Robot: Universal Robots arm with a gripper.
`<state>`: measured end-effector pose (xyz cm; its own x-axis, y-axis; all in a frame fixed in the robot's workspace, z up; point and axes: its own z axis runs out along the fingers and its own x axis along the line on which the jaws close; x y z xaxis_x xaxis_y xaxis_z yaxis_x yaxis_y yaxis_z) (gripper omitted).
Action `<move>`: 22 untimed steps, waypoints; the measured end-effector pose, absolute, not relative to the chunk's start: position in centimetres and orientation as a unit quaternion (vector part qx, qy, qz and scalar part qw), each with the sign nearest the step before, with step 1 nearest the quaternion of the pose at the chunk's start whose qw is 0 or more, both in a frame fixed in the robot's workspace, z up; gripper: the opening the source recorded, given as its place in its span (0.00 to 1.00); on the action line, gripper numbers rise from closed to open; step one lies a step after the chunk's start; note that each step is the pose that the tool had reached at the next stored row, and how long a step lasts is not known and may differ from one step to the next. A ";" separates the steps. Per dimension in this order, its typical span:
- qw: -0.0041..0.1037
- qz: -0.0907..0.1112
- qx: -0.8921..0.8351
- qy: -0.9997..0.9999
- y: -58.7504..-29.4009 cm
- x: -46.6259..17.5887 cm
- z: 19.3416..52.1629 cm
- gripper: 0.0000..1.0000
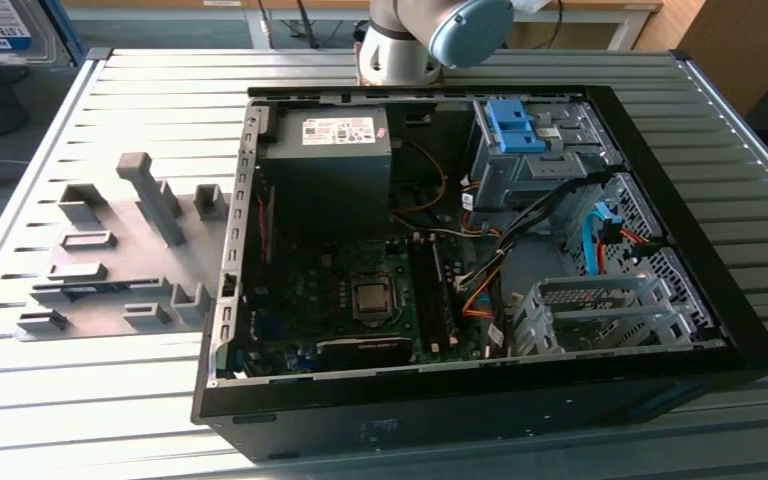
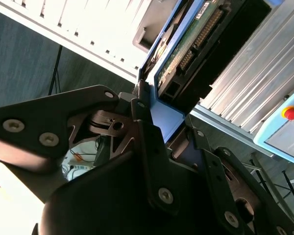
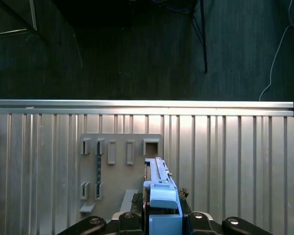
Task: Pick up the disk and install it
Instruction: 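Pick up the disk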
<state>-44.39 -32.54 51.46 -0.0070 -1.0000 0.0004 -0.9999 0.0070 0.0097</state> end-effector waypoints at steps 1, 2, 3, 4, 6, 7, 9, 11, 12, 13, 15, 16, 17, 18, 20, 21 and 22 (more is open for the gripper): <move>0.004 -0.003 0.705 -0.710 -32.5 -44.4 51.6 0.37; 0.004 -0.003 0.705 -0.710 -32.5 -44.4 51.7 0.37; 0.004 -0.003 0.705 -0.710 -32.5 -44.4 51.8 0.37; 0.004 -0.003 0.705 -0.710 -32.5 -44.4 51.9 0.37; 0.004 -0.003 0.705 -0.710 -32.5 -44.4 52.3 0.37; 0.004 -0.003 0.705 -0.710 -32.5 -44.4 52.4 0.37; 0.004 -0.003 0.705 -0.710 -32.5 -44.4 52.8 0.37; 0.003 -0.003 0.705 -0.710 -32.5 -44.4 53.1 0.37; 0.004 -0.003 0.705 -0.710 -32.6 -44.4 53.1 0.37; 0.003 -0.003 0.705 -0.710 -32.7 -44.4 53.1 0.37; 0.004 -0.003 0.705 -0.710 -32.9 -44.4 53.1 0.37; 0.004 -0.003 0.705 -0.710 -33.2 -44.4 53.1 0.37; 0.004 -0.003 0.705 -0.710 -33.4 -44.4 53.1 0.37; 0.004 -0.003 0.705 -0.710 -33.7 -44.4 53.1 0.37; 0.004 -0.003 0.705 -0.710 -34.1 -44.4 53.1 0.37; 0.004 -0.003 0.705 -0.710 -34.4 -44.4 53.1 0.37; 0.004 -0.003 0.705 -0.710 -34.6 -44.4 53.1 0.37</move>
<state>-44.39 -34.59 53.11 -0.0069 -1.0000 0.0003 -0.9999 0.0069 0.0097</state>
